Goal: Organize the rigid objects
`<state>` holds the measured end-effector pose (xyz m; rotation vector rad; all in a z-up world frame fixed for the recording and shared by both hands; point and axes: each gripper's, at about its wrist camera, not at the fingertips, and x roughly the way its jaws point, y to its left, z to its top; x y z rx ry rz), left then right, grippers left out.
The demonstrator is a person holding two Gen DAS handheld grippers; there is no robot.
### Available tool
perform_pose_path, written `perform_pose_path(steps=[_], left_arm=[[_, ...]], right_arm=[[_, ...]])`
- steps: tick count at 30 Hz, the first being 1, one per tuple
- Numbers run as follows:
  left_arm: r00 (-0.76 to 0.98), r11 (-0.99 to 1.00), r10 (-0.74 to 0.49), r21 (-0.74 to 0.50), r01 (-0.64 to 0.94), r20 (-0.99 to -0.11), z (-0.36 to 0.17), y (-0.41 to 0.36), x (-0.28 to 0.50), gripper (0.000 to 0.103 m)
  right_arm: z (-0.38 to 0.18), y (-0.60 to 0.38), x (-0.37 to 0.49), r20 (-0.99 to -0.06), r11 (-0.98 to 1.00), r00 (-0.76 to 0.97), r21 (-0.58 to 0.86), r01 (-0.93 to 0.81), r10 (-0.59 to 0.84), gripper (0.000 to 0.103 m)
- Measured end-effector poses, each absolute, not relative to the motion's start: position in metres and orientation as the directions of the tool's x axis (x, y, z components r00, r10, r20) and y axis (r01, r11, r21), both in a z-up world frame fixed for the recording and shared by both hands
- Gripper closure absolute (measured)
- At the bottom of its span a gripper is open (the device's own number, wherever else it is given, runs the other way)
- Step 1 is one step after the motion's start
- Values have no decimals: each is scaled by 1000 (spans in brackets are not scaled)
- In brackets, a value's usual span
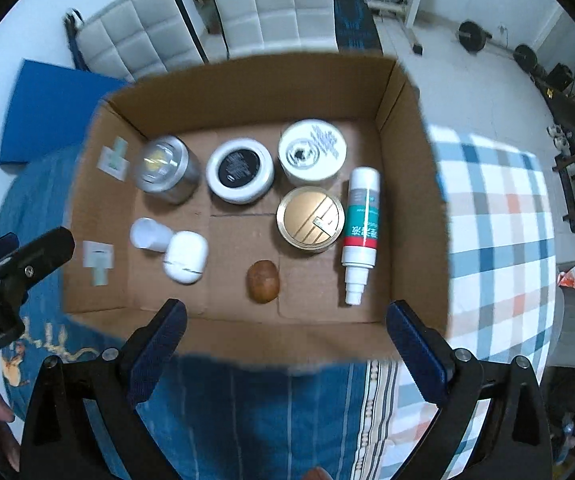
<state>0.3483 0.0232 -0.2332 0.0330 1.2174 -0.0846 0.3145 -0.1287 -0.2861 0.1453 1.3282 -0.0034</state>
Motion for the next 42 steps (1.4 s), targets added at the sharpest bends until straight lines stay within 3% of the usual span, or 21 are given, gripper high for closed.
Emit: perform_pose_path(steps=[10, 19, 27, 42], left_arm=[[519, 995, -76, -29, 99, -852, -122, 37, 256, 6], [581, 991, -106, -37, 131, -807, -72, 34, 204, 6], [632, 985, -109, 3, 173, -767, -42, 28, 172, 6], [647, 986, -129, -28, 164, -752, -31, 35, 158, 6]], right_arm=[[-163, -134, 231, -894, 989, 443, 121, 86, 71, 0], [-83, -145, 167, -848, 981, 523, 162, 108, 83, 0], [-40, -143, 129, -822, 985, 565, 145, 98, 64, 0], [-15, -142, 117, -788, 988, 616, 109, 113, 17, 0]])
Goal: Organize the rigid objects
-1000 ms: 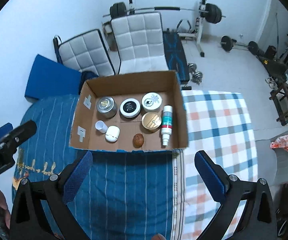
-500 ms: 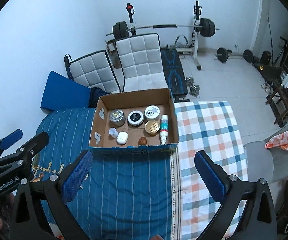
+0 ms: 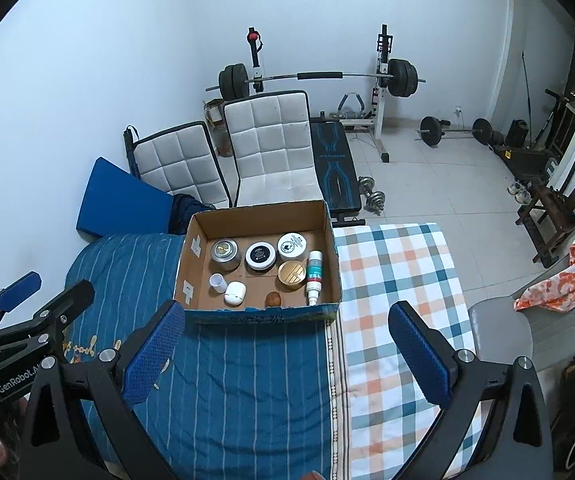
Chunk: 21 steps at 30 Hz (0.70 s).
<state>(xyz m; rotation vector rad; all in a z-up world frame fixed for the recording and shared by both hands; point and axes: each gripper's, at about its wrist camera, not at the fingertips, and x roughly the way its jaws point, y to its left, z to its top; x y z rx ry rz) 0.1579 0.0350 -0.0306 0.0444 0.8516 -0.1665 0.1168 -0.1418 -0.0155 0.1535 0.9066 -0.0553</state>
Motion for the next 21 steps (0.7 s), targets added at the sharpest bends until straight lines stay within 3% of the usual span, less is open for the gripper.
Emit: perform_pose_path(steps=[21], left_arm=[[655, 990, -116, -30, 141, -747, -32, 34, 146, 6]], right_arm=[[-16, -145, 110, -786, 989, 617, 72, 130, -24, 0]])
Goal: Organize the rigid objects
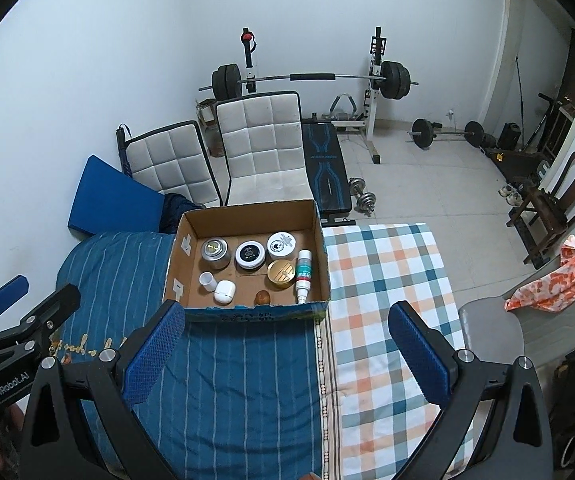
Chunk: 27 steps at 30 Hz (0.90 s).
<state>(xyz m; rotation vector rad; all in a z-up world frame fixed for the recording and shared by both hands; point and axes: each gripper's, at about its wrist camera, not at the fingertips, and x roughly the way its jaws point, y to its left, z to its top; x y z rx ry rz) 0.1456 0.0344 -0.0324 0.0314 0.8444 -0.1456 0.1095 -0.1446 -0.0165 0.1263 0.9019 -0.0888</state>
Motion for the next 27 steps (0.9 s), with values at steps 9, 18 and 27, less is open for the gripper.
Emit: perform_pose_path(steps=[9, 18, 27], left_arm=[[659, 991, -108, -29, 130, -745, -29, 36, 145, 6], [660, 991, -107, -28, 129, -744, -28, 35, 145, 6], [656, 990, -114, -33, 135, -746, -27, 36, 145, 6]], right_arm=[[-15, -142, 108, -780, 990, 624, 54, 130, -39, 0], [-16, -145, 104, -771, 988, 634, 45, 149, -60, 0], [-16, -146, 104, -770, 989, 636, 43, 143, -58, 0]])
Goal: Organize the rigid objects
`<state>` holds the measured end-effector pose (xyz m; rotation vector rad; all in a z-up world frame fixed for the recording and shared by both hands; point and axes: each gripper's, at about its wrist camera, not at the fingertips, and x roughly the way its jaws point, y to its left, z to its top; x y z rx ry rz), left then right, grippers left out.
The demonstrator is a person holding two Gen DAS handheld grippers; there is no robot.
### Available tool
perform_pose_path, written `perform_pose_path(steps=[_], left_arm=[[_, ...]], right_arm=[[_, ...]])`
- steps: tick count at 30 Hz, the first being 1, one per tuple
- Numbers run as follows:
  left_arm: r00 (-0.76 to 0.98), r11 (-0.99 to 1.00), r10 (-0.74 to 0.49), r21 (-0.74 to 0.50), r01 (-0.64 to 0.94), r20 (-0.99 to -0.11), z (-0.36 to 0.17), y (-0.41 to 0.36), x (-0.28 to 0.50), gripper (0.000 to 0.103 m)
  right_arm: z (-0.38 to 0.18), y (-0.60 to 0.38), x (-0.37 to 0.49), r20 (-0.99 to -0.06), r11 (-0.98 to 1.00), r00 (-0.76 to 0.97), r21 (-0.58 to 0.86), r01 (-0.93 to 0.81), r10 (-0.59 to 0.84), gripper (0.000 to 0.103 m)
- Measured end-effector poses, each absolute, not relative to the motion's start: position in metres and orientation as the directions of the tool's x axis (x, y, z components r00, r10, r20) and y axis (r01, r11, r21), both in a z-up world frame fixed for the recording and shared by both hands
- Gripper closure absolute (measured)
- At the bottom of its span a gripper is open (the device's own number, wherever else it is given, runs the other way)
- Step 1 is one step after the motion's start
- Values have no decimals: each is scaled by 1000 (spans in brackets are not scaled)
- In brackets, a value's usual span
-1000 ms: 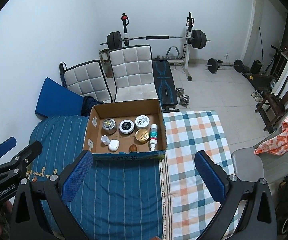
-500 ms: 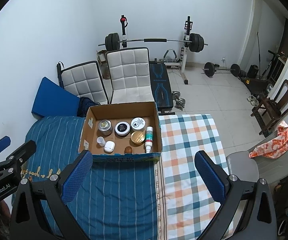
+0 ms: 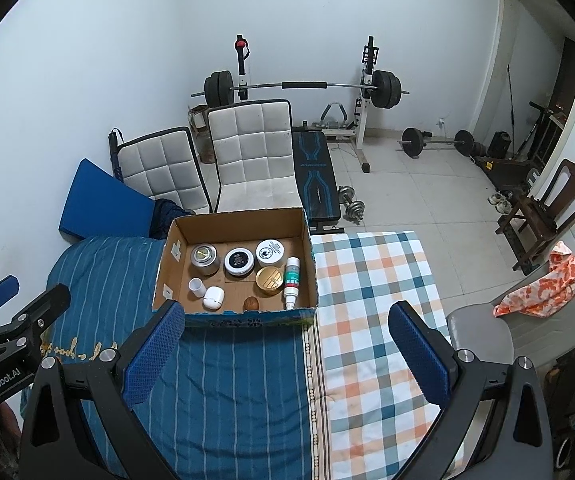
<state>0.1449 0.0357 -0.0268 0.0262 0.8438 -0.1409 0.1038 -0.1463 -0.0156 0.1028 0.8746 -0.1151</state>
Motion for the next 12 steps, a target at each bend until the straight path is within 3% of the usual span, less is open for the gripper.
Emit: perform_pose_path(steps=[12], left_arm=[[666, 990, -121, -38, 137, -736, -23, 34, 146, 6]], right_arm=[[-12, -147, 108, -776, 988, 628, 41, 146, -61, 0]])
